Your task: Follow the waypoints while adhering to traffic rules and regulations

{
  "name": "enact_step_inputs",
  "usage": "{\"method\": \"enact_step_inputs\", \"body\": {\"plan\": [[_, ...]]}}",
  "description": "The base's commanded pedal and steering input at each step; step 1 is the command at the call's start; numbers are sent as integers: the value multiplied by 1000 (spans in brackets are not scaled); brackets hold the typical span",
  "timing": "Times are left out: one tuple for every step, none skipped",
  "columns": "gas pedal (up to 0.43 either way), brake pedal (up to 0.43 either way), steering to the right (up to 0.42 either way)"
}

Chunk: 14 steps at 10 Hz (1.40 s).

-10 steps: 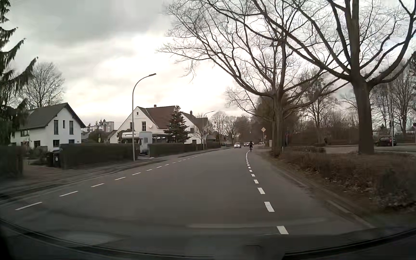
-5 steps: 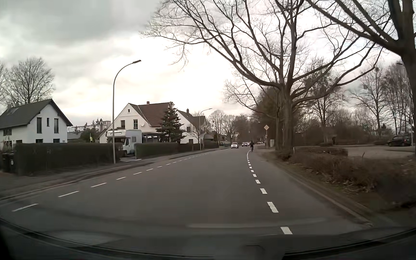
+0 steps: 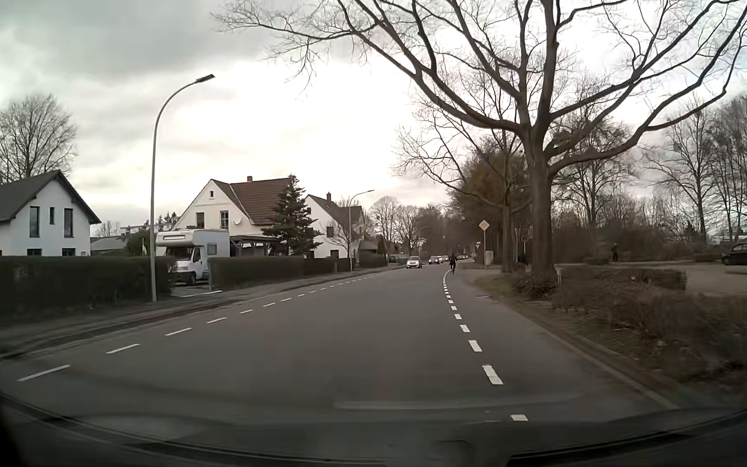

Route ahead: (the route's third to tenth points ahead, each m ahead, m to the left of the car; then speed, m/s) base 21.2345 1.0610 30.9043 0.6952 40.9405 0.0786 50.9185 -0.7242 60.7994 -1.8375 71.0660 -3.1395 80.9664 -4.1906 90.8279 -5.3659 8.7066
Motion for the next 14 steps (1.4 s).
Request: {"method": "enact_step_inputs", "body": {"plan": [[98, 0, 11], [98, 0, 10], [98, 0, 8], [98, 0, 7], [98, 0, 7], [67, 0, 8], [59, 0, 7], [59, 0, 7], [59, 0, 9], [67, 0, 9], [79, 0, 9], [87, 0, 9], [87, 0, 10], [98, 0, 10]]}}
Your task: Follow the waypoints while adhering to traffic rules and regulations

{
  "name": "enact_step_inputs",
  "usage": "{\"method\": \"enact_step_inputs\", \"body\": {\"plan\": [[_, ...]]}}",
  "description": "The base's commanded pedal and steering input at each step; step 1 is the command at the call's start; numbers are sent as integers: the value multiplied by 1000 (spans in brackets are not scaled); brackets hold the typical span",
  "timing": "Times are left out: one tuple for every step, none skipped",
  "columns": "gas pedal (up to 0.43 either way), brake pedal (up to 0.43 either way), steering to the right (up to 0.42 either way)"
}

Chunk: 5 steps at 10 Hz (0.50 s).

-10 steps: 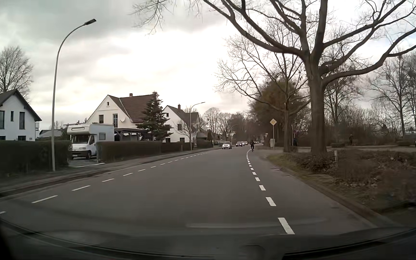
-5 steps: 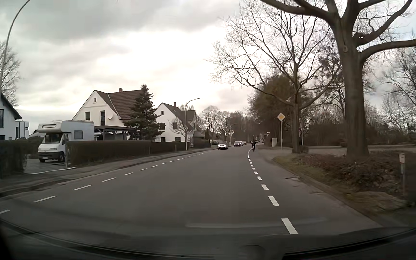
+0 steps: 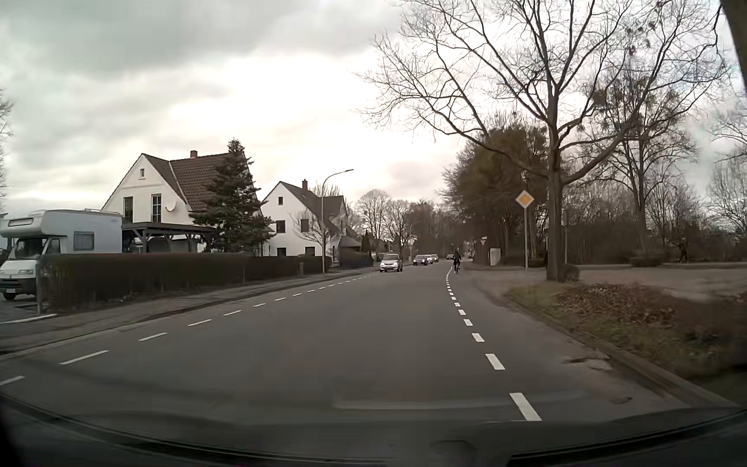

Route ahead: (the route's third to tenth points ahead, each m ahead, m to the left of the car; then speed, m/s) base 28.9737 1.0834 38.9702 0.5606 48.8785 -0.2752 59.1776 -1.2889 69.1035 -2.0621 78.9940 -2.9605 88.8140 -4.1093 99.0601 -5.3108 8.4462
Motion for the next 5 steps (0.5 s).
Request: {"method": "enact_step_inputs", "body": {"plan": [[98, 0, 10], [98, 0, 10], [98, 0, 10], [98, 0, 11], [98, 0, 15]]}}
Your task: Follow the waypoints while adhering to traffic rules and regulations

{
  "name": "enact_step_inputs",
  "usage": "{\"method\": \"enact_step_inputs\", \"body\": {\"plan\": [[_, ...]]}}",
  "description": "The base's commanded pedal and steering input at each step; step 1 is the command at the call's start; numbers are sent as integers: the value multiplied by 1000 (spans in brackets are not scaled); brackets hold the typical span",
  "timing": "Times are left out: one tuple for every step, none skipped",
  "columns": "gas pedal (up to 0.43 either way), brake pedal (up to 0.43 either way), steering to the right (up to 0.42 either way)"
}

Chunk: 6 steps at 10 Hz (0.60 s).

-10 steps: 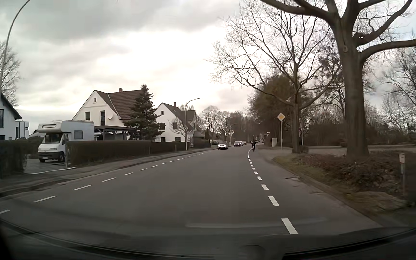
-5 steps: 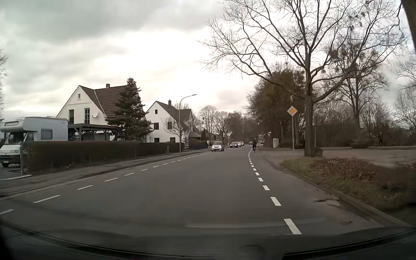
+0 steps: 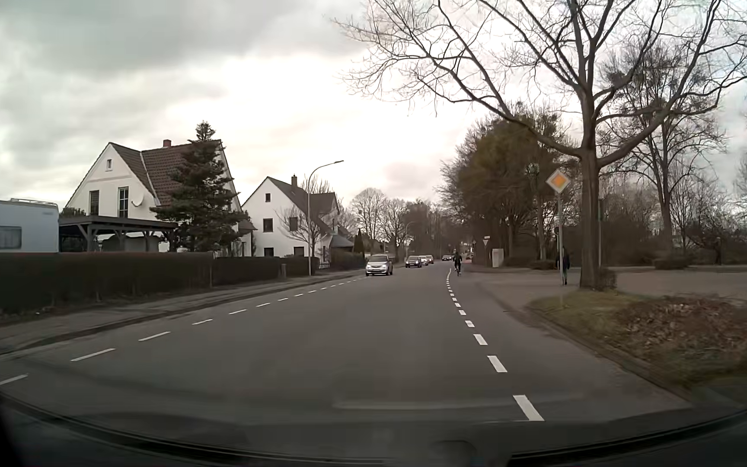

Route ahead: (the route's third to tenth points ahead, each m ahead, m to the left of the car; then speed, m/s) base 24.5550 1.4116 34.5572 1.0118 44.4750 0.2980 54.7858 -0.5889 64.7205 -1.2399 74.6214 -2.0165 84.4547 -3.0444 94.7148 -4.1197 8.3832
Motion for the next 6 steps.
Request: {"method": "enact_step_inputs", "body": {"plan": [[98, 0, 16], [98, 0, 15], [98, 0, 15], [98, 0, 16], [98, 0, 15], [98, 0, 15]]}}
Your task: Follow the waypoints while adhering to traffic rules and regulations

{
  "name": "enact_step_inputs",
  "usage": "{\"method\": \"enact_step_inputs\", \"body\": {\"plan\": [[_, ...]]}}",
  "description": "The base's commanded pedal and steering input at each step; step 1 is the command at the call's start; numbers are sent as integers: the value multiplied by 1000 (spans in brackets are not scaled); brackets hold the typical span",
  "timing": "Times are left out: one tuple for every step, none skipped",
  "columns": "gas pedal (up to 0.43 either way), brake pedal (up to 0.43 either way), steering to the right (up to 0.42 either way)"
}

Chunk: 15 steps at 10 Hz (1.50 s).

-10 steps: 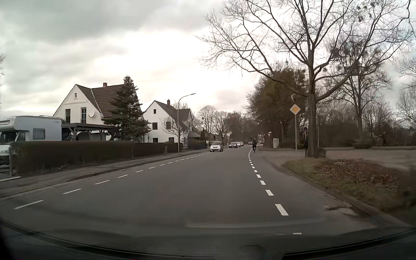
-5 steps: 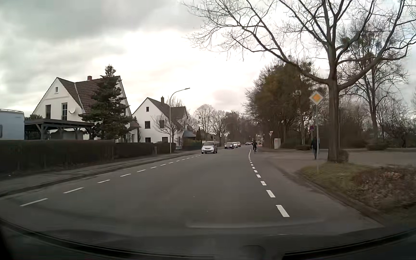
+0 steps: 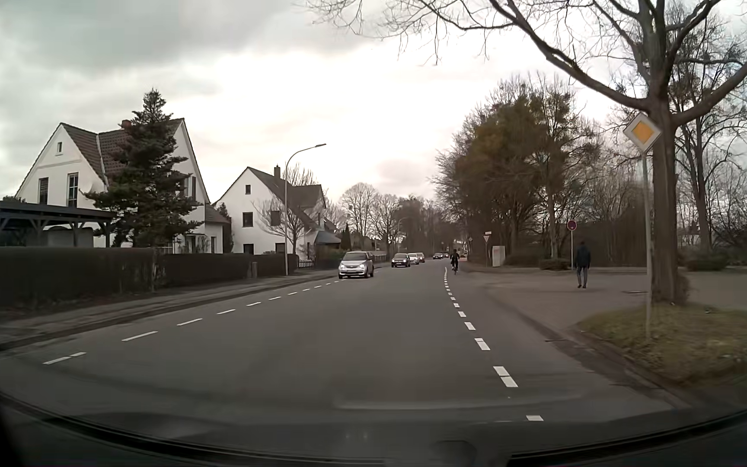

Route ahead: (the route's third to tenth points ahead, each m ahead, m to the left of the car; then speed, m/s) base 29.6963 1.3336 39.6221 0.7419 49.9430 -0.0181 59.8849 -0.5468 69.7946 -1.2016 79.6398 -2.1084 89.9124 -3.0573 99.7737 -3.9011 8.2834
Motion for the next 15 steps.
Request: {"method": "enact_step_inputs", "body": {"plan": [[87, 0, 14], [0, 0, 11], [0, 0, 9], [0, 0, 9], [0, 0, 9], [0, 0, 10], [0, 0, 11], [20, 0, 12], [39, 0, 15], [47, 0, 15], [67, 0, 16], [110, 0, 17], [110, 0, 17], [110, 0, 17], [98, 0, 17]]}}
